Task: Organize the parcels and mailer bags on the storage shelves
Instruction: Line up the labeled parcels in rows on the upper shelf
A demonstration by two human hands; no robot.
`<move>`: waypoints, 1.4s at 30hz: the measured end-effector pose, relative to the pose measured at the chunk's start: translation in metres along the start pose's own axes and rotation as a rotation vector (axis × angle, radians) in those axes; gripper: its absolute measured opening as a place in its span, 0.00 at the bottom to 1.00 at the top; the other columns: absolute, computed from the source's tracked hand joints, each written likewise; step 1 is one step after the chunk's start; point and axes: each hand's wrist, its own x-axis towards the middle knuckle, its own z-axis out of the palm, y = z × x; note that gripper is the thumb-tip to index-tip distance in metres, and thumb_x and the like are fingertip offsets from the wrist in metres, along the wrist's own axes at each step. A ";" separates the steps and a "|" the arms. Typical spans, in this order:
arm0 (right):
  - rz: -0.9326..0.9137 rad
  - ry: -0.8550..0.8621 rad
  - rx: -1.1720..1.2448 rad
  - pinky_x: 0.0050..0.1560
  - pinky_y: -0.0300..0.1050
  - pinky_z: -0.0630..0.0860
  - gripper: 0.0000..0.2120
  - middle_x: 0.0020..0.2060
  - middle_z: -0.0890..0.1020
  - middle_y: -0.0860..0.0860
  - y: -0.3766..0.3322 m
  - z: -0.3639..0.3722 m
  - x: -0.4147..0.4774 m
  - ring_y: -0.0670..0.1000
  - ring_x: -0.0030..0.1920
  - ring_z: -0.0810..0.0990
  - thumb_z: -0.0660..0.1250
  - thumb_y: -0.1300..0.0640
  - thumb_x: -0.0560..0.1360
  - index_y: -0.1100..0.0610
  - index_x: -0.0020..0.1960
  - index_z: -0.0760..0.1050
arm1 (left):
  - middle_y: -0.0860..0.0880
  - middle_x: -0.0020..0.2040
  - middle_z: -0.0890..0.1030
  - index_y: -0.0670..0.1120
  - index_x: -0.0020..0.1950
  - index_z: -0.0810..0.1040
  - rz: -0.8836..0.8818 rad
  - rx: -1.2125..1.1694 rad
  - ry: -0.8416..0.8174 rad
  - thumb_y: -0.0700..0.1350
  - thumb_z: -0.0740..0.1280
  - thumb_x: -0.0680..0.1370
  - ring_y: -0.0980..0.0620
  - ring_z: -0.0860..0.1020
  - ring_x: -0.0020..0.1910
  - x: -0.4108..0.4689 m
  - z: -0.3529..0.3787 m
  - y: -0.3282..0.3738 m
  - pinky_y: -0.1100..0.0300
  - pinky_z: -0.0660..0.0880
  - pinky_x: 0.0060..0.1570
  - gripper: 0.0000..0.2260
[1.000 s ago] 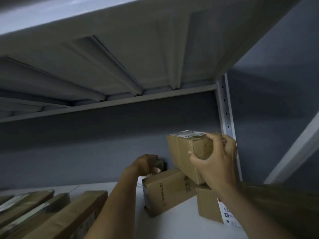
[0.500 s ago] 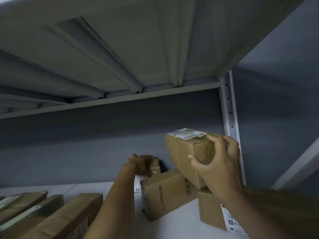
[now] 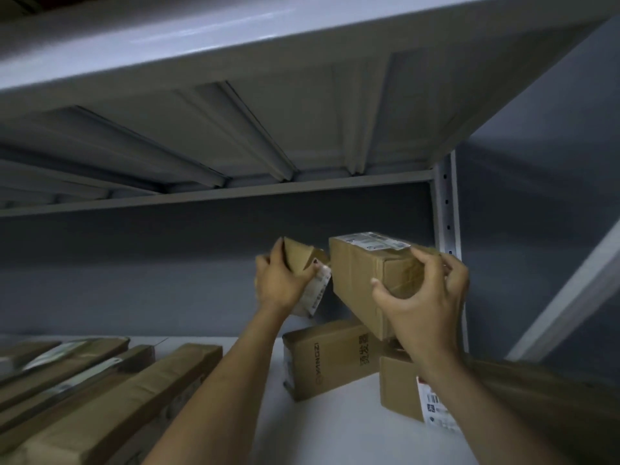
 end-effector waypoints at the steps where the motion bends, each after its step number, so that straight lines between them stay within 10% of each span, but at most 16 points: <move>1: 0.005 0.011 0.020 0.55 0.44 0.68 0.33 0.61 0.67 0.58 -0.005 -0.004 0.000 0.59 0.61 0.70 0.78 0.51 0.60 0.57 0.61 0.73 | 0.46 0.67 0.63 0.55 0.77 0.57 -0.002 0.006 0.043 0.63 0.71 0.70 0.43 0.72 0.61 -0.007 -0.006 0.007 0.47 0.71 0.64 0.40; 13: 0.051 -0.064 0.112 0.55 0.39 0.67 0.31 0.59 0.62 0.47 -0.051 -0.093 -0.049 0.49 0.60 0.69 0.77 0.48 0.64 0.51 0.64 0.70 | 0.47 0.61 0.76 0.59 0.76 0.54 -0.150 0.005 -0.021 0.69 0.60 0.52 0.43 0.78 0.56 -0.086 -0.075 0.036 0.43 0.77 0.55 0.52; 21: -0.005 -0.213 0.100 0.50 0.14 0.56 0.31 0.59 0.65 0.49 -0.049 -0.146 -0.090 0.41 0.55 0.65 0.79 0.54 0.62 0.54 0.62 0.72 | 0.45 0.63 0.74 0.59 0.75 0.59 -0.128 0.125 -0.044 0.65 0.66 0.62 0.42 0.74 0.61 -0.151 -0.105 0.045 0.42 0.74 0.58 0.41; 28: 0.009 -0.280 0.060 0.52 0.17 0.58 0.30 0.59 0.66 0.50 -0.057 -0.169 -0.116 0.46 0.57 0.69 0.79 0.54 0.63 0.53 0.61 0.72 | 0.43 0.66 0.69 0.58 0.76 0.58 -0.066 0.210 -0.022 0.58 0.70 0.71 0.41 0.69 0.65 -0.189 -0.130 0.049 0.44 0.70 0.63 0.37; 38: 0.178 -0.373 -0.083 0.64 0.49 0.68 0.31 0.71 0.57 0.46 -0.078 -0.179 -0.133 0.52 0.70 0.63 0.73 0.46 0.69 0.46 0.68 0.65 | 0.50 0.62 0.63 0.58 0.78 0.51 0.121 -0.099 0.007 0.48 0.74 0.70 0.54 0.69 0.56 -0.222 -0.163 0.054 0.61 0.68 0.56 0.44; 42: -0.063 -0.187 -0.139 0.67 0.45 0.64 0.25 0.70 0.66 0.54 -0.109 -0.172 -0.133 0.53 0.70 0.65 0.70 0.47 0.73 0.55 0.66 0.71 | 0.52 0.65 0.64 0.58 0.75 0.58 0.157 -0.266 0.011 0.49 0.75 0.71 0.58 0.67 0.59 -0.233 -0.182 0.050 0.62 0.68 0.57 0.37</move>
